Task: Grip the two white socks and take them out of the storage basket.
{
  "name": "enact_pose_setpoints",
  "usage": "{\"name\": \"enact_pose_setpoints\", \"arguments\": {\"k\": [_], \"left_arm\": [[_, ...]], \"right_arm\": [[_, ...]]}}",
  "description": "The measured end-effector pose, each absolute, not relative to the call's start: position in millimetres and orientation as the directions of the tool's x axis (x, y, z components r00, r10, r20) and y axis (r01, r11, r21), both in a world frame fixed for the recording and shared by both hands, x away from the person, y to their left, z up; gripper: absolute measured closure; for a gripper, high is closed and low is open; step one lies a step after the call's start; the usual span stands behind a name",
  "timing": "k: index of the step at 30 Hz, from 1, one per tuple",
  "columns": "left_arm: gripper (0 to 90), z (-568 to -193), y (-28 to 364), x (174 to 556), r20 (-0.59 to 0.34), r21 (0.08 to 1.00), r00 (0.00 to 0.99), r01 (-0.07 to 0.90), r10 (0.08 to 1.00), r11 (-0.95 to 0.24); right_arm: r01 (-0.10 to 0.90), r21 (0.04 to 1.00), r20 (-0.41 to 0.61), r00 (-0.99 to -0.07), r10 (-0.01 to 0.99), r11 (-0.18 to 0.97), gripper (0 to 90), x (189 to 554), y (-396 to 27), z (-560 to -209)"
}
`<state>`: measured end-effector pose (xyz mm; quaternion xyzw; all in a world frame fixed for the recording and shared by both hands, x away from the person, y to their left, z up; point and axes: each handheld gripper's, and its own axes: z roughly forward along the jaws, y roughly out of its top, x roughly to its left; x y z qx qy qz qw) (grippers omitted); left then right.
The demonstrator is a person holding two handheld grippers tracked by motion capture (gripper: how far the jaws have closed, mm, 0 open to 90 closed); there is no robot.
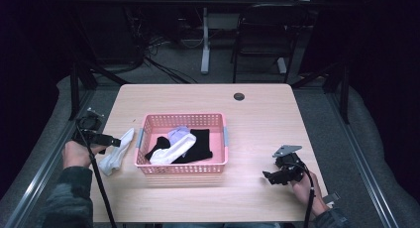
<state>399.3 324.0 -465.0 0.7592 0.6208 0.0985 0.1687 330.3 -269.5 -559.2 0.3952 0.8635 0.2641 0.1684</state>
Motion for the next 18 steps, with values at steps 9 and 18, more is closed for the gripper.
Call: {"name": "enact_pose_setpoints", "arguments": {"k": [9, 18], "left_arm": [[0.1, -428, 292, 394, -0.038, 0.426, 0.319, 0.862, 0.947, -0.274], [0.1, -409, 246, 396, -0.001, 0.469, 0.437, 0.795, 0.900, -0.385]], "right_arm": [[0.590, 0.583, -0.087, -0.638, 0.765, 0.559, 15.8, 331, -269, -559], [0.591, 0.580, -0.090, -0.639, 0.764, 0.561, 15.8, 330, -270, -558]]}}
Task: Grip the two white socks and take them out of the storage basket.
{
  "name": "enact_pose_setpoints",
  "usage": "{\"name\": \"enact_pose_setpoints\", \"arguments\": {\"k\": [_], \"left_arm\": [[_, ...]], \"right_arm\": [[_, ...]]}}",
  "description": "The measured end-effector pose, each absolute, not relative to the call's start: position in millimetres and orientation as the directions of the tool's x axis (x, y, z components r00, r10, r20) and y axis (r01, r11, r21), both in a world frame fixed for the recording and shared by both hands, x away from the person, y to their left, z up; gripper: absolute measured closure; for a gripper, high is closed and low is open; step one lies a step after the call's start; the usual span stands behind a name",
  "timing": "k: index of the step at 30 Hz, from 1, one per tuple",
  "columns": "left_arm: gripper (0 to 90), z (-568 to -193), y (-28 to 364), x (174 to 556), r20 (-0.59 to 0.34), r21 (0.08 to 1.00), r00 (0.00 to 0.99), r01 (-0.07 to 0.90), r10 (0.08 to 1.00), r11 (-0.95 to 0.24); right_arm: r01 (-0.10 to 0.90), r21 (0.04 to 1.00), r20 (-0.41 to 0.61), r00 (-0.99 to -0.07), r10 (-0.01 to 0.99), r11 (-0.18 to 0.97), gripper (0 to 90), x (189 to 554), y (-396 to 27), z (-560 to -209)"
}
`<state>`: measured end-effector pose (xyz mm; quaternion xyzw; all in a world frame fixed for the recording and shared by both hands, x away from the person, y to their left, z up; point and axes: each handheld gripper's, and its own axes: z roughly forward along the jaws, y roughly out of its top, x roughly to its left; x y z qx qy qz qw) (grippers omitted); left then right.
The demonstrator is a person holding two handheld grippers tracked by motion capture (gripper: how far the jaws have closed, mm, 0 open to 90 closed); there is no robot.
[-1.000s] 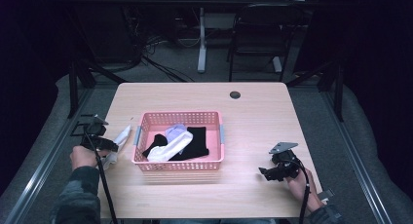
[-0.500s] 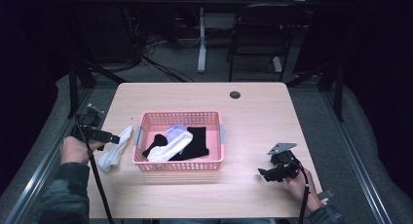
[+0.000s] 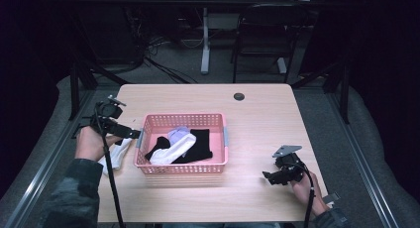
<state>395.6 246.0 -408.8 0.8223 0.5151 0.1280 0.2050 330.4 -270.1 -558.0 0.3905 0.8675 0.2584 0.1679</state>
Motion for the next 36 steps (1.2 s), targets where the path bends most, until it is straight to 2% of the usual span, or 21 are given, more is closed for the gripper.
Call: {"name": "enact_pose_setpoints", "arguments": {"k": [10, 21, 33, 36], "left_arm": [[0.0, -415, 213, 406, -0.020, 0.481, 0.505, 0.761, 0.863, -0.434], [1.2, -437, 185, 415, -0.034, 0.443, 0.560, 0.751, 0.828, -0.489], [18.4, -469, 165, 423, -0.051, 0.397, 0.589, 0.753, 0.807, -0.525], [27.6, -477, 161, 423, -0.047, 0.383, 0.598, 0.751, 0.800, -0.538]], "right_arm": [[0.589, 0.592, -0.073, -0.640, 0.765, 0.550, 15.8, 330, -270, -558], [0.587, 0.589, -0.079, -0.643, 0.762, 0.556, 15.8, 330, -270, -557], [0.589, 0.586, -0.079, -0.642, 0.762, 0.557, 15.9, 330, -271, -557], [0.588, 0.592, -0.075, -0.641, 0.764, 0.551, 16.1, 330, -271, -557]]}}
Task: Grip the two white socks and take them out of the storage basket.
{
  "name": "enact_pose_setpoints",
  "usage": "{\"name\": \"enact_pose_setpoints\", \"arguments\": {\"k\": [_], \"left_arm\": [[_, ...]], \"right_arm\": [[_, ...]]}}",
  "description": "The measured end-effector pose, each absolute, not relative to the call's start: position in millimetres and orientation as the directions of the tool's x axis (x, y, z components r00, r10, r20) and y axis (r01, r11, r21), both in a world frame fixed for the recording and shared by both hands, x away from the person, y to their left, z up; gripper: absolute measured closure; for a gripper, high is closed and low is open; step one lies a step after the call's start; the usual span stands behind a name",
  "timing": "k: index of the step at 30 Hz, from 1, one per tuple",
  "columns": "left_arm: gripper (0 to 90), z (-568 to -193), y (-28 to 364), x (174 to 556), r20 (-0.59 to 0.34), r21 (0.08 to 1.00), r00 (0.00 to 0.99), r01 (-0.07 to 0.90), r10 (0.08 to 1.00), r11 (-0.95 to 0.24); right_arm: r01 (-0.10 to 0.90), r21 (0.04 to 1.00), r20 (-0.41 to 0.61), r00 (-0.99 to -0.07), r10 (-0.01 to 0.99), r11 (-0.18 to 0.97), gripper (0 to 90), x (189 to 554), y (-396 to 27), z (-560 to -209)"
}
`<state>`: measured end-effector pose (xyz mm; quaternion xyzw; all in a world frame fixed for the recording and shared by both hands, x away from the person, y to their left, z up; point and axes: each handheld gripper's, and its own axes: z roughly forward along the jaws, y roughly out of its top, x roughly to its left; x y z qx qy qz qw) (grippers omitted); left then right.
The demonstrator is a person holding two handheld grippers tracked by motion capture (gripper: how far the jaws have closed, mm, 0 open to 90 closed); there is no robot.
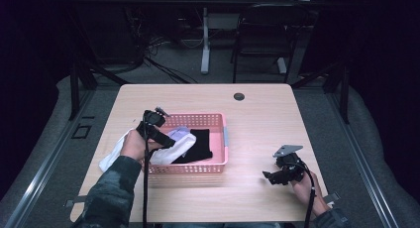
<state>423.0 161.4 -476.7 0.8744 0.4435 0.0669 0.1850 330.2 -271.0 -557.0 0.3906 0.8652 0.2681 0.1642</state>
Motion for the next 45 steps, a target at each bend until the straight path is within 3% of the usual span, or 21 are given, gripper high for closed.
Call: {"name": "enact_pose_setpoints", "arguments": {"k": [10, 21, 45], "left_arm": [[59.5, -501, 153, 426, -0.067, 0.319, 0.615, 0.760, 0.786, -0.567], [85.5, -516, 146, 423, -0.061, 0.297, 0.629, 0.753, 0.775, -0.588], [87.3, -454, 163, 413, -0.007, 0.412, 0.623, 0.714, 0.782, -0.566]], "right_arm": [[0.586, 0.593, -0.072, -0.645, 0.761, 0.553, 16.5, 330, -271, -557], [0.584, 0.592, -0.075, -0.646, 0.760, 0.555, 16.5, 330, -271, -557], [0.583, 0.592, -0.072, -0.649, 0.757, 0.557, 16.4, 330, -271, -557]]}}
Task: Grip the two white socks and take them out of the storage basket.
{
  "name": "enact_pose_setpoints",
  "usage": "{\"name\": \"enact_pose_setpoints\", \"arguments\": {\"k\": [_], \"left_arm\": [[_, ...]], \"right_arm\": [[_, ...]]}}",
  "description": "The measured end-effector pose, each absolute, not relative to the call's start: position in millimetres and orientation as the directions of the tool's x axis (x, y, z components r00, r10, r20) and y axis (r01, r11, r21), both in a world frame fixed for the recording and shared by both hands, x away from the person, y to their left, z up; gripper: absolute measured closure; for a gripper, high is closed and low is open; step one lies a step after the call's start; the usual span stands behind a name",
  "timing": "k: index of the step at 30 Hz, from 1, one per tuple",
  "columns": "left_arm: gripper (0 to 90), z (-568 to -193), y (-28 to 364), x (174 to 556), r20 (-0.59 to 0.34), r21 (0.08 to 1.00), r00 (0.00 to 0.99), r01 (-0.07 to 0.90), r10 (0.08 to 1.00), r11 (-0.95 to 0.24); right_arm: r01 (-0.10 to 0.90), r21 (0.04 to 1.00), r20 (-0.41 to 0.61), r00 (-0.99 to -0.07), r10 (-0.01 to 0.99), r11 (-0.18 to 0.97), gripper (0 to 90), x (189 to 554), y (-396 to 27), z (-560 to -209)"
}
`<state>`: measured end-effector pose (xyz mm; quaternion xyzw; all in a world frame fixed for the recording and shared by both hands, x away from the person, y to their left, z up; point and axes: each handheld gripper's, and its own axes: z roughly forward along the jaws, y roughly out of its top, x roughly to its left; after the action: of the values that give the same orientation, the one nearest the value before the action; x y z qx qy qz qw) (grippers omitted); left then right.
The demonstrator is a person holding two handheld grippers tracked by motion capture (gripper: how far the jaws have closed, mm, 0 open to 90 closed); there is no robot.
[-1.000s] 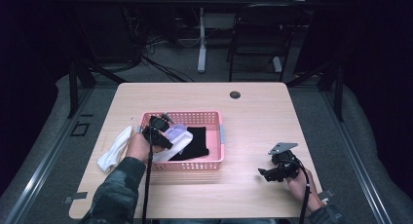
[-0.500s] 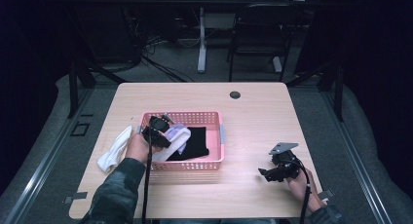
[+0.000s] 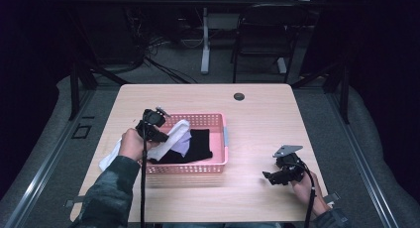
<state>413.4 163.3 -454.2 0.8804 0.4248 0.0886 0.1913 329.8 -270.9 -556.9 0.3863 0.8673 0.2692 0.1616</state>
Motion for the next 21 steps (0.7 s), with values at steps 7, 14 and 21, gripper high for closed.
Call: {"name": "enact_pose_setpoints", "arguments": {"k": [7, 14, 21], "left_arm": [[87.3, -435, 168, 412, 0.008, 0.430, 0.621, 0.705, 0.784, -0.564], [87.2, -418, 167, 413, 0.025, 0.452, 0.623, 0.691, 0.782, -0.565], [87.2, -405, 164, 413, 0.047, 0.460, 0.623, 0.681, 0.781, -0.570]], "right_arm": [[0.585, 0.591, -0.067, -0.650, 0.757, 0.555, 16.3, 328, -274, -557], [0.586, 0.596, -0.068, -0.643, 0.763, 0.548, 16.2, 326, -275, -557], [0.588, 0.581, -0.077, -0.648, 0.758, 0.563, 16.3, 326, -277, -556]]}}
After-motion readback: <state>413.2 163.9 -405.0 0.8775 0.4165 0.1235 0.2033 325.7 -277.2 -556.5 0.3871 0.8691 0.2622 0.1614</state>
